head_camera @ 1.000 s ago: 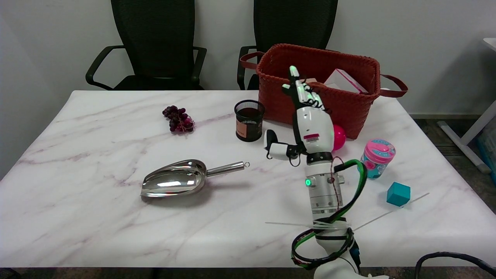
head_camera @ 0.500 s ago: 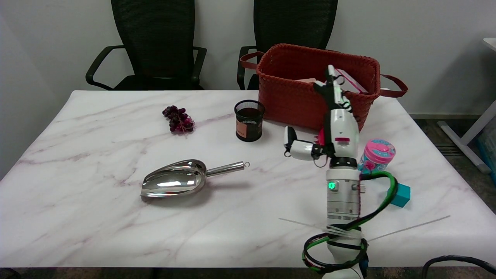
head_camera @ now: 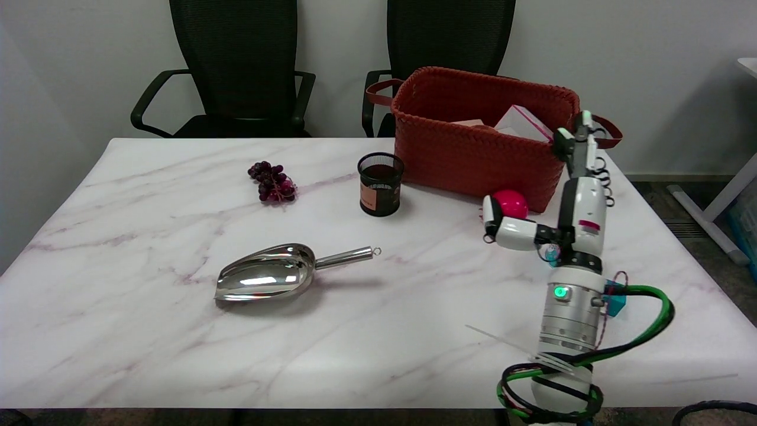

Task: Pick up the pink gum jar.

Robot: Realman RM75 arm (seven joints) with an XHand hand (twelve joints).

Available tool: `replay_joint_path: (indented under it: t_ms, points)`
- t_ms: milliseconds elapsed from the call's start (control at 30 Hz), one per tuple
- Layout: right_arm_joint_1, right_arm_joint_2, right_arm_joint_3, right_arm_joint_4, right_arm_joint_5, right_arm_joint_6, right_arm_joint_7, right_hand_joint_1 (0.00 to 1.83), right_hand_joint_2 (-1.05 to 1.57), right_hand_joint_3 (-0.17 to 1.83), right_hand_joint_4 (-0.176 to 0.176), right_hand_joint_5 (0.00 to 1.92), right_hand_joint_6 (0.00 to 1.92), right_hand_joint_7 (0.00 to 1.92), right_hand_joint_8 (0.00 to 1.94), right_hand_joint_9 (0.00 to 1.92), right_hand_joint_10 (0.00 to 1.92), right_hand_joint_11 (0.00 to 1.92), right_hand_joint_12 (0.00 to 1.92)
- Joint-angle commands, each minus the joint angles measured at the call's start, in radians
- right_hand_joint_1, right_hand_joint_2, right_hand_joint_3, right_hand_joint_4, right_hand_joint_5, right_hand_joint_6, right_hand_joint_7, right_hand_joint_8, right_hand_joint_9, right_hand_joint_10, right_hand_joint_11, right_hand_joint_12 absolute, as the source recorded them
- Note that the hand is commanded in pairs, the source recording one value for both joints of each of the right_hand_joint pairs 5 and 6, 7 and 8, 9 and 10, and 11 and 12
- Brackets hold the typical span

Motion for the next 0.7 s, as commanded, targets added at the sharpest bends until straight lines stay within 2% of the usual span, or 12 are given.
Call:
replay_joint_path:
  t_ms: [33,100,133,300,433,700]
  points:
    - [-0.097,0.071,0.033,0.146,0.187,0.129,0.075,1.22,0.03,1.14,0.0,0.0,0.0,0.32,0.32,0.35,0.35,0.14,0.14]
    - [-0.093,0.071,0.041,0.138,0.216,0.129,0.09,1.2,-0.01,1.04,0.0,0.0,0.0,0.3,0.3,0.29,0.29,0.04,0.04]
    - [-0.092,0.071,0.044,0.133,0.222,0.129,0.099,1.19,-0.03,0.92,0.0,0.0,0.0,0.26,0.26,0.22,0.22,0.0,0.0]
    - [-0.082,0.071,0.084,0.073,0.28,0.115,0.202,1.15,-0.05,0.53,0.0,0.0,0.0,0.12,0.12,0.08,0.08,0.0,0.0]
    - [-0.063,0.079,0.102,0.041,0.334,0.101,0.272,1.14,-0.05,0.46,0.0,0.0,0.0,0.01,0.01,0.01,0.01,0.0,0.0]
    - [-0.058,0.079,0.161,-0.057,0.41,0.046,0.405,1.15,-0.08,0.24,0.0,0.0,0.0,0.0,0.0,0.0,0.0,0.0,0.0]
